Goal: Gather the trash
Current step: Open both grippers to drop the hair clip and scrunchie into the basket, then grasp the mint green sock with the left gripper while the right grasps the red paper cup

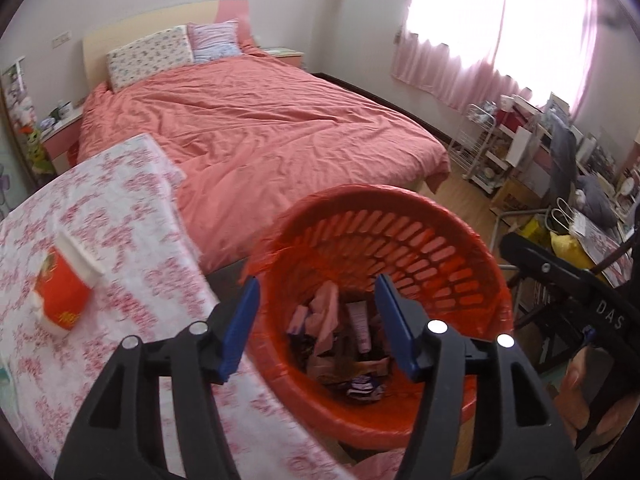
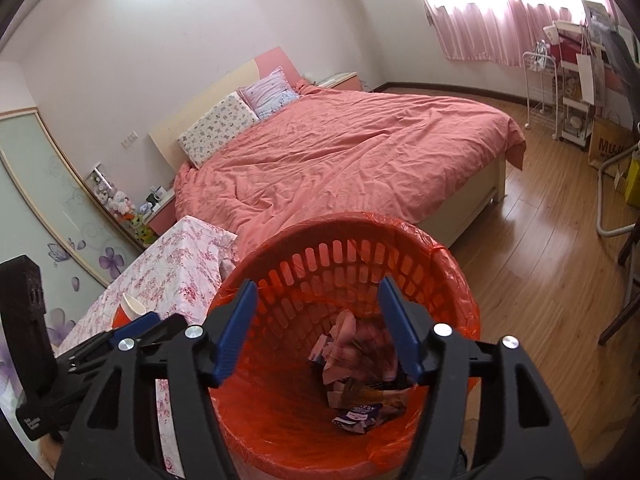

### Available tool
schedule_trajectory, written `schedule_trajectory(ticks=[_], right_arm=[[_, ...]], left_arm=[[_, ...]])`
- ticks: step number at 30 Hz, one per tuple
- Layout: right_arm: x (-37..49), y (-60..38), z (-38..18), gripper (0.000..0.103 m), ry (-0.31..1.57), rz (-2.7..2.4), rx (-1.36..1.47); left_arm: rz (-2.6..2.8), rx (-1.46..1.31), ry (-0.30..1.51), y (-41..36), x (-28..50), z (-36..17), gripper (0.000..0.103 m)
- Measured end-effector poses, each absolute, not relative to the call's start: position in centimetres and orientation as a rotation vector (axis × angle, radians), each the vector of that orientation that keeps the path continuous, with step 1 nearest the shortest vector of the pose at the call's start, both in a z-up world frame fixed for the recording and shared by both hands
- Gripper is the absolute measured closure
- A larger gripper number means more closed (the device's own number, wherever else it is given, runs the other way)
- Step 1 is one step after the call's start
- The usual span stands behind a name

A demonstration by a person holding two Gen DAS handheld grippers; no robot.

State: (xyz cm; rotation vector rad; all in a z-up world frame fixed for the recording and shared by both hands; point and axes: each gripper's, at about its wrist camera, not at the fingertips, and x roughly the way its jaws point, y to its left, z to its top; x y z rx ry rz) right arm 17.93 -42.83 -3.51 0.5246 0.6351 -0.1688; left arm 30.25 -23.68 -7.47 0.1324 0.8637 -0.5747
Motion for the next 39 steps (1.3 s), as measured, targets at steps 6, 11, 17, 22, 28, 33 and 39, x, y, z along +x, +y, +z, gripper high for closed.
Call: schedule_trajectory(ticks=[6,11,17,22,28,33,39], right_arm=[[17.9,-41.1,-2.8,0.036,0.635,-0.195,0.437],[18.0,-39.0,-2.6,0.036,0.649,-0.182,0.387],[18.4,-35.4,-3.3,0.036,0.693,-0.140,0.337],[19.0,-31.9,-4.1,0.036,0.737,-0.080,0.302],[20.0,-27.5,-4.3,0.036,0.769,-0.002,0.251],[21.0,-24.0,-4.6,0.036,0.794,0.052,0.227],[22.3,-20.3,-5.3,0.036,0.826,0.097,0.180]], left_arm=[[-0.472,0.158,0.799,-19.6,28.9,-6.1,0.016],[-0.388,0.160,0.784,-15.0,27.9,-5.7,0.007],[-0.234,0.168,0.794,-6.3,26.9,-6.4,0.006],[-0.066,0.163,0.817,1.7,26.6,-7.7,0.006],[0.029,0.114,0.885,8.2,26.5,-9.7,0.006],[0.033,0.080,0.937,9.7,27.3,-11.1,0.011],[0.026,0.012,0.949,10.6,28.7,-11.5,0.045]])
